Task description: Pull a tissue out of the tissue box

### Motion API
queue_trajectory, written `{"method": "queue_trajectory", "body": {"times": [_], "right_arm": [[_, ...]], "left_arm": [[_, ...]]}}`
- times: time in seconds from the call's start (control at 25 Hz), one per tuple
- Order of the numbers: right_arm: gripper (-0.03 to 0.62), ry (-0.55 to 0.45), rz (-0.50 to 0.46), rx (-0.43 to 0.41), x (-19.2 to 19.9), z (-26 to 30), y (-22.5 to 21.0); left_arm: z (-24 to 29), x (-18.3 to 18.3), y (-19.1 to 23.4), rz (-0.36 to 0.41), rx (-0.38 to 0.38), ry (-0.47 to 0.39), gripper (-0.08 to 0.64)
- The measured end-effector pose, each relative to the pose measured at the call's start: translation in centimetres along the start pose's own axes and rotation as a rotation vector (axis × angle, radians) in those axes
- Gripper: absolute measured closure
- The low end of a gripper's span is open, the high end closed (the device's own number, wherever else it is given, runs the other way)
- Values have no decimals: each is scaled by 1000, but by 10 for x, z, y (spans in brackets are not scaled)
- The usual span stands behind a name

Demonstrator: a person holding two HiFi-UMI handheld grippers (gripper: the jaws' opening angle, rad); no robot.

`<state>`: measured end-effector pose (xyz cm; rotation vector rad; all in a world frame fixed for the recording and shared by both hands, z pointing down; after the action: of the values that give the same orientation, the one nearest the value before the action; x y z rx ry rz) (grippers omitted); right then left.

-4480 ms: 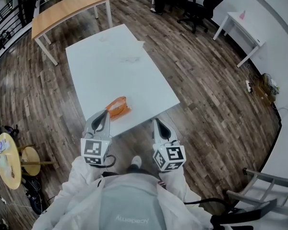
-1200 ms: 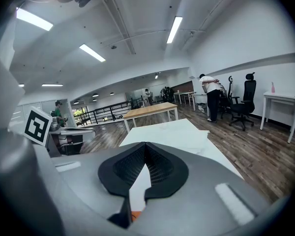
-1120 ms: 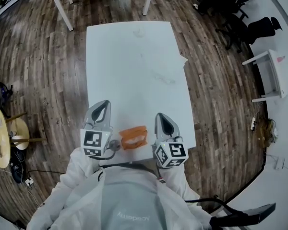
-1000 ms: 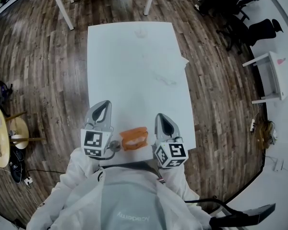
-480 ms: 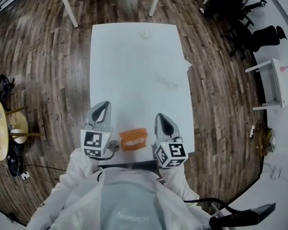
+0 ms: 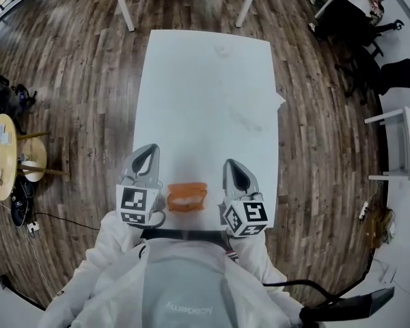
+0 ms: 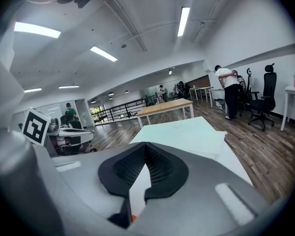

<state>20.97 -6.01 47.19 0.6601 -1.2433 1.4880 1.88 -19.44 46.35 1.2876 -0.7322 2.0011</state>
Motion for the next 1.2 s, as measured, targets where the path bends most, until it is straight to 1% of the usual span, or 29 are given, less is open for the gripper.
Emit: {"method": "queue_trajectory", "body": {"times": [0.16, 0.32, 0.48, 0.92, 1.2], "right_arm": [[592, 8, -4, -53, 3, 5, -2], [592, 16, -11, -94, 1, 2, -7], [592, 14, -17, -120, -3, -3, -17], [592, -8, -33, -169, -10, -23, -31], [592, -15, -30, -176, -5, -37, -37]], "left_arm": [[-8, 2, 0, 2, -50, 4, 560], [-16, 8, -5, -2, -97, 26, 560], [-20, 2, -15, -3, -130, 19, 560], [-35, -13, -38, 11, -192, -14, 560], [-46, -14, -53, 21, -193, -20, 560]]}}
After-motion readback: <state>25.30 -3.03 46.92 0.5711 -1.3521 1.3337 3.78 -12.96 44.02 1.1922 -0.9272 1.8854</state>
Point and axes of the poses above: the fingertips, and each gripper's own axes: z forward along the fingers, y to its left, x out of its underside, the point moved 5 cm from there along -z, backward along the fingers, and after that the axes turned 14 degrees about -x, right-handed, at the moved point
